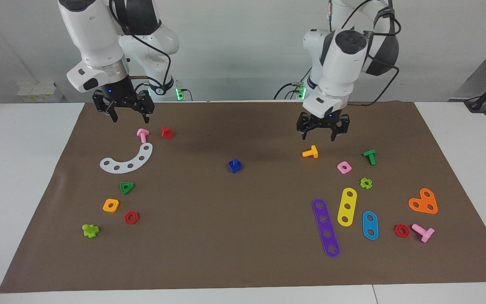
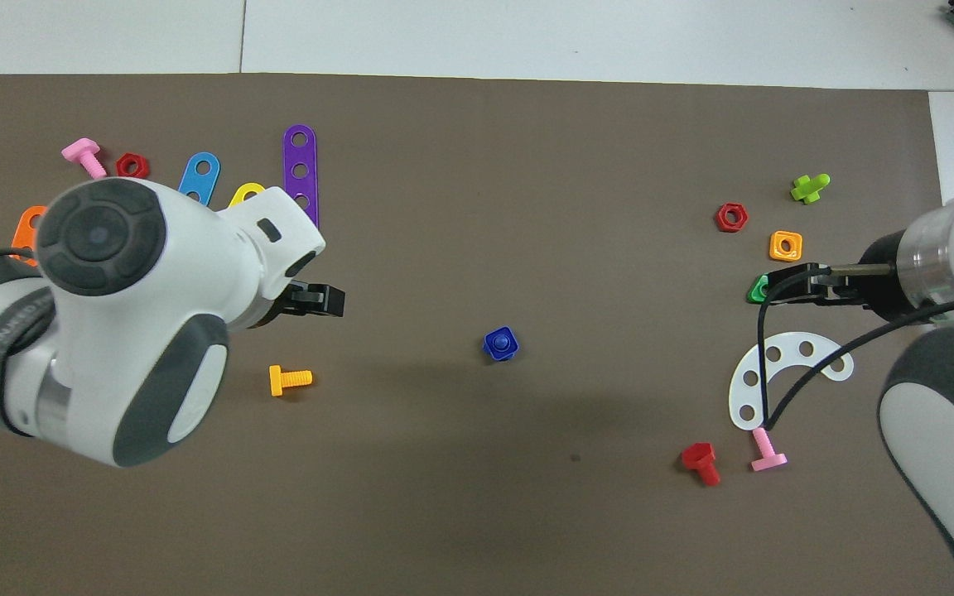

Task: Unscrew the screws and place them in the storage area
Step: 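Move the left gripper over the blue nut on the blue bolt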

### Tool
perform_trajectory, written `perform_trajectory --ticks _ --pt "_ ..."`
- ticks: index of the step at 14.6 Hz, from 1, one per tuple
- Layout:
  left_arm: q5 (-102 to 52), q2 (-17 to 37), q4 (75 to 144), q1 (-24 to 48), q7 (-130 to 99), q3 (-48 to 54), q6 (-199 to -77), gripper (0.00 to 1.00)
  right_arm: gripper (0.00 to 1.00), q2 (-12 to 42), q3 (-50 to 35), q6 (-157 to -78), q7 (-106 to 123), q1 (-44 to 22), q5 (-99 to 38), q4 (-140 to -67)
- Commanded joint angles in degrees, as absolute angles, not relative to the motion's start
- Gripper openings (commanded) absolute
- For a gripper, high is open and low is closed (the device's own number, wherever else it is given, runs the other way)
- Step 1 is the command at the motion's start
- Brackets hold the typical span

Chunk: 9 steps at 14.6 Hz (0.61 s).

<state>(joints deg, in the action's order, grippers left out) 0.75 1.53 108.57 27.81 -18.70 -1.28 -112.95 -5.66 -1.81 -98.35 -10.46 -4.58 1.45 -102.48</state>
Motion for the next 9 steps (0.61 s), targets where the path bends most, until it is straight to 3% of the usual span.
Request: perform_trajectory --ticks 1,5,9 --pt "-2.62 3.78 109.51 31.19 -25.29 -2.29 -119.24 1.00 0.99 -6.07 -2.02 -97.74 -7.57 -2.82 0.44 -102.05" --pt "-5.54 5.09 112.05 36.29 -34.77 -2.29 -126.89 0.98 0.99 -3.26 -2.02 -95.37 -7.38 -2.11 0.88 -96.26" --pt "-7.55 12.46 109.69 39.90 -44.28 -2.29 -132.35 0.95 0.99 -1.41 -2.02 -92.82 -7.12 -0.88 0.53 -92.29"
